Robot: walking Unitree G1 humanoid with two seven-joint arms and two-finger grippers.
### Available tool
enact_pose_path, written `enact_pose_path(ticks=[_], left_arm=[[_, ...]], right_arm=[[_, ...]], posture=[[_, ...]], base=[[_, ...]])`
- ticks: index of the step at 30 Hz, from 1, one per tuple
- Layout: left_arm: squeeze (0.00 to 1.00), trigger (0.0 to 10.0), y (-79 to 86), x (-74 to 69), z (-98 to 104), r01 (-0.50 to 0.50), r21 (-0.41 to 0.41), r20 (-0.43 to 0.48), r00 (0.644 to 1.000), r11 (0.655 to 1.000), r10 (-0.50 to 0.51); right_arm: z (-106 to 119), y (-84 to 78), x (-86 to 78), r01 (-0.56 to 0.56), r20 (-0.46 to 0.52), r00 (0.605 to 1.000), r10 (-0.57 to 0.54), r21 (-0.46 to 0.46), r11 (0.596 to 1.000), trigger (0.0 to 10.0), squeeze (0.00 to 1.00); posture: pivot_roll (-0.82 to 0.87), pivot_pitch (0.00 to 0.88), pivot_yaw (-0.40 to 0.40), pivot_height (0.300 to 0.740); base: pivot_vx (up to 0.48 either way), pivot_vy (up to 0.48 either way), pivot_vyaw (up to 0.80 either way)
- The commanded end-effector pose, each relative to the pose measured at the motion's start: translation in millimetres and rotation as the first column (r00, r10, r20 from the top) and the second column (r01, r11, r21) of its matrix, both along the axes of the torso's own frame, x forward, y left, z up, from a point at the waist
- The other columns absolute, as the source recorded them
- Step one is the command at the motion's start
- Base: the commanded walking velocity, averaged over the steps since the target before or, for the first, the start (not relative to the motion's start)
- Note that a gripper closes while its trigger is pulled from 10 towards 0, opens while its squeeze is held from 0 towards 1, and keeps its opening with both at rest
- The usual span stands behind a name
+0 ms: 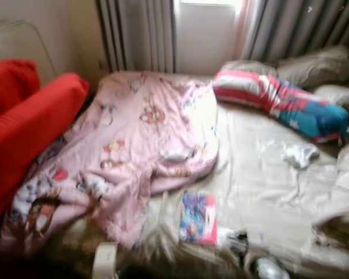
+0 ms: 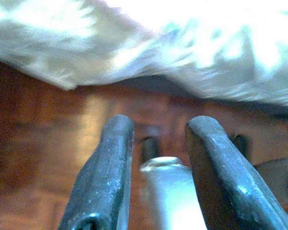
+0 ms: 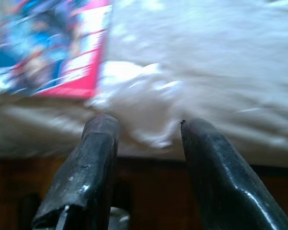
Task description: Clean up the room
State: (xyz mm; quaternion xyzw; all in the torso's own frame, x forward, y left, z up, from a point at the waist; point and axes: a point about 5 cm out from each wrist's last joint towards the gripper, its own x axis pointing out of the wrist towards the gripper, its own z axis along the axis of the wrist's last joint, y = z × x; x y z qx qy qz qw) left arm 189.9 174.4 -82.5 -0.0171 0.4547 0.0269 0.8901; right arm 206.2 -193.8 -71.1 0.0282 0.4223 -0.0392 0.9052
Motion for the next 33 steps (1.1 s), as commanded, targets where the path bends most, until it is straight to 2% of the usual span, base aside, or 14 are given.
enact_pose_path(ticks=[1, 7, 12, 13, 14, 17, 20, 21, 22, 23, 24, 27, 31, 33], left_arm=[[0.00, 10.0, 11.9, 3.2, 3.7, -0.016, 0.024, 0.045, 0.999, 1.000, 0.015], [0.00, 10.0, 12.0, 11.1, 11.0, -0.016, 0.010, 0.161, 0.987, 1.000, 0.014], [0.00, 10.0, 12.2, 15.8, 16.8, -0.036, -0.007, 0.250, 0.968, 0.999, 0.037], [0.00, 10.0, 15.9, 39.9, 34.6, -0.025, 0.004, 0.362, 0.932, 1.000, 0.022], [0.00, 10.0, 20.7, 80.6, 71.2, -0.010, 0.019, 0.539, 0.842, 1.000, -0.001], [0.00, 10.0, 19.2, 136.4, 139.3, 0.025, 0.066, 0.747, 0.661, 0.998, -0.066], [0.00, 10.0, 18.4, 138.4, 145.5, 0.041, 0.092, 0.774, 0.626, 0.995, -0.097], [0.00, 10.0, 17.8, 138.1, 149.6, 0.038, 0.092, 0.800, 0.592, 0.995, -0.097], [0.00, 10.0, 17.9, 137.7, 150.6, 0.035, 0.088, 0.808, 0.582, 0.995, -0.092], [0.00, 10.0, 18.6, 136.6, 151.3, 0.033, 0.078, 0.818, 0.569, 0.996, -0.083], [0.00, 10.0, 18.8, 136.3, 151.5, 0.033, 0.076, 0.820, 0.566, 0.997, -0.081], [0.00, 10.0, 19.2, 134.5, 151.5, 0.049, 0.079, 0.827, 0.555, 0.996, -0.093], [0.00, 10.0, 23.7, 135.9, 155.8, 0.051, 0.084, 0.838, 0.537, 0.995, -0.098], [0.00, 10.0, 24.7, 135.3, 157.7, 0.051, 0.092, 0.845, 0.524, 0.994, -0.105]], right_arm=[[7.5, 6.7, 12.5, 0.027, 0.080, 0.996, -0.029, 0.024, 0.999, 10.0, 0.00], [15.0, 6.9, 18.0, 0.090, 0.210, 0.972, -0.104, 0.073, 0.993, 10.0, 0.00], [21.5, 5.6, 22.1, 0.068, 0.293, 0.953, -0.078, 0.044, 0.997, 10.0, 0.00], [23.8, 5.3, 23.4, 0.061, 0.321, 0.945, -0.069, 0.035, 0.998, 10.0, 0.00], [26.9, 5.2, 24.9, 0.056, 0.358, 0.932, -0.064, 0.031, 0.998, 10.0, 0.00], [33.5, 6.0, 28.0, 0.016, 0.429, 0.903, -0.012, -0.004, 1.000, 10.0, 0.00], [36.1, 6.0, 28.4, 0.017, 0.461, 0.887, -0.012, -0.006, 1.000, 10.0, 0.00], [63.8, 4.4, 57.9, 0.015, 0.584, 0.812, 0.012, -0.042, 0.999, 10.0, 0.00], [85.6, 4.3, 78.0, 0.012, 0.660, 0.751, 0.038, -0.071, 0.997, 10.0, 0.00], [126.1, 4.6, 104.6, 0.016, 0.783, 0.611, 0.117, -0.160, 0.987, 10.0, 0.00], [131.5, 4.7, 106.9, 0.019, 0.799, 0.586, 0.133, -0.178, 0.984, 10.0, 0.00], [132.9, 3.1, 107.9, 0.051, 0.806, 0.586, 0.082, -0.138, 0.989, 10.0, 0.00], [138.7, 3.3, 106.2, 0.064, 0.840, 0.536, 0.084, -0.140, 0.988, 10.0, 0.00], [133.9, 0.6, 103.9, 0.083, 0.828, 0.556, 0.069, -0.139, 0.987, 10.0, 0.00]], posture=[[0.00, 0.000, -0.041, 0.740], [-0.01, 0.000, -0.034, 0.740], [-0.01, 0.000, -0.033, 0.740], [-0.01, 0.000, -0.033, 0.740], [-0.01, 0.000, -0.032, 0.740], [-0.01, 0.000, -0.032, 0.740], [-0.02, 0.000, -0.032, 0.740], [-0.02, 0.000, -0.032, 0.740], [-0.02, 0.000, -0.032, 0.740], [-0.02, 0.000, -0.032, 0.740], [-0.02, 0.000, -0.032, 0.740], [-0.02, 0.000, -0.034, 0.740], [-0.02, 0.000, -0.032, 0.740], [-0.02, 0.000, -0.032, 0.740]], base=[[0.000, 0.000, 0.00], [0.000, 0.000, 0.00], [0.000, 0.000, 0.00], [0.000, 0.000, 0.00], [0.000, 0.000, 0.00], [0.000, 0.000, 0.00], [0.000, 0.000, 0.00], [0.000, 0.000, 0.00], [0.000, 0.000, 0.00], [0.000, 0.000, 0.00], [0.000, 0.000, 0.00], [0.000, 0.000, 0.00], [0.000, 0.000, 0.00], [0.000, 0.000, 0.00]])
